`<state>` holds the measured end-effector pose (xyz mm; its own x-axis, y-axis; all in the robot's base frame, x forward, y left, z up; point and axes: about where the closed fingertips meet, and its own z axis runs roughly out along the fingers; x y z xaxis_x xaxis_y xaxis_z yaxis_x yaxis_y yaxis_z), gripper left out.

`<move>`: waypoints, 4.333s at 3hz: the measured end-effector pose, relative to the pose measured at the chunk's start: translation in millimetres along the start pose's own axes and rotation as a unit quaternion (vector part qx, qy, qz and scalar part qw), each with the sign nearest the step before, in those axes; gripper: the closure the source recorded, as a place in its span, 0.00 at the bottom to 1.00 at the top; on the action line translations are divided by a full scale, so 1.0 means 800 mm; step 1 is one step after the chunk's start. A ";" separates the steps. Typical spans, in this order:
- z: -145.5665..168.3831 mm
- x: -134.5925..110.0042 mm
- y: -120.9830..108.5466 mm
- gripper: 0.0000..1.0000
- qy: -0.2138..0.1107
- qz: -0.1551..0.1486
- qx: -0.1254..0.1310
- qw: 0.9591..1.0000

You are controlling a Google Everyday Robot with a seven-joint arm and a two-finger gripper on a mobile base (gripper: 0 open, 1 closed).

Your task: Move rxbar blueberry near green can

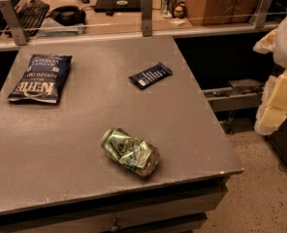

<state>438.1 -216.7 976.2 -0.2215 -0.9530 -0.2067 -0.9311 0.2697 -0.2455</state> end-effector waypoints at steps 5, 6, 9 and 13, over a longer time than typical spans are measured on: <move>0.092 -0.172 -0.113 0.00 -0.202 -0.030 -0.023 0.979; 0.167 -0.224 -0.140 0.00 -0.248 -0.013 -0.042 0.968; 0.288 -0.254 -0.174 0.26 -0.274 0.045 -0.068 0.958; 0.241 -0.247 -0.154 1.00 -0.285 0.019 -0.074 0.956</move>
Offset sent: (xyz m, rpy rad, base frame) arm 0.0315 0.0305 -0.0039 0.1002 -0.0390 0.0646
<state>652.3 -34.7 864.7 -0.1016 -0.7016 -0.7053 -0.9654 0.2406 -0.1003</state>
